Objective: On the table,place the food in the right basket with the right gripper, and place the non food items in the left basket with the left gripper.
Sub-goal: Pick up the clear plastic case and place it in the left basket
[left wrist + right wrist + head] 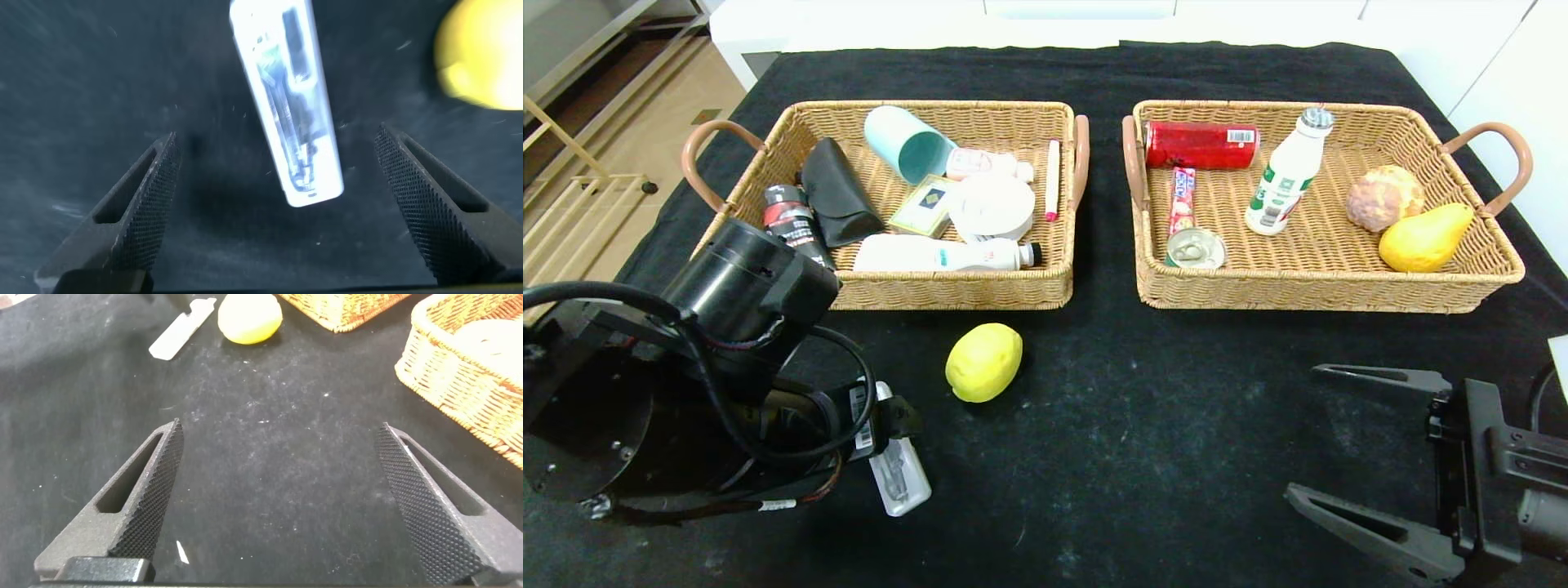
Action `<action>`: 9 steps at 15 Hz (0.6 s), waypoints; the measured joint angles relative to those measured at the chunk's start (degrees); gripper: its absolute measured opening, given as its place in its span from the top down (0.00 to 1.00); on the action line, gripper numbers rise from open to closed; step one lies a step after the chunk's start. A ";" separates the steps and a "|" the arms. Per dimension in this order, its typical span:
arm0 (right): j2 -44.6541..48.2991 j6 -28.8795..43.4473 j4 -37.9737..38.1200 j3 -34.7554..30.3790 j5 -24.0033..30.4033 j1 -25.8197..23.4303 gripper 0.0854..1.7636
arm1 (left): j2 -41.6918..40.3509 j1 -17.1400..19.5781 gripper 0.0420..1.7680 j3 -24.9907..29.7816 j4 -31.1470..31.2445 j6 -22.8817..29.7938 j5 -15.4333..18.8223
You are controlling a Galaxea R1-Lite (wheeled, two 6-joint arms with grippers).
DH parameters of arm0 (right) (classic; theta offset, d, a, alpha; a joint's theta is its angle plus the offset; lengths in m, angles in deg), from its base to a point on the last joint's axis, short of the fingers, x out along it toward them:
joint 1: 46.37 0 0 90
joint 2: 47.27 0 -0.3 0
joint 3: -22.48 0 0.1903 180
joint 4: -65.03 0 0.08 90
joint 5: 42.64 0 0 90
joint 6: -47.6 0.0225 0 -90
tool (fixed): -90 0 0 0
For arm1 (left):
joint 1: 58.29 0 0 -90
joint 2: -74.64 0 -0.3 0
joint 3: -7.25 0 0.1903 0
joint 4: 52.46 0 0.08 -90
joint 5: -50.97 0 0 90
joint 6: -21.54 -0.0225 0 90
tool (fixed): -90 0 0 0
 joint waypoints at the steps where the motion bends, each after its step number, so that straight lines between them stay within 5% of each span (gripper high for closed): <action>1: 0.05 -0.05 -0.02 0.05 0.02 -0.11 0.03 | 0.56 0.26 0.03 0.74 -0.13 0.10 1.54; 9: 0.05 -0.05 0.04 -0.04 0.00 -0.33 0.03 | 1.94 2.22 0.03 4.93 -7.67 0.05 3.61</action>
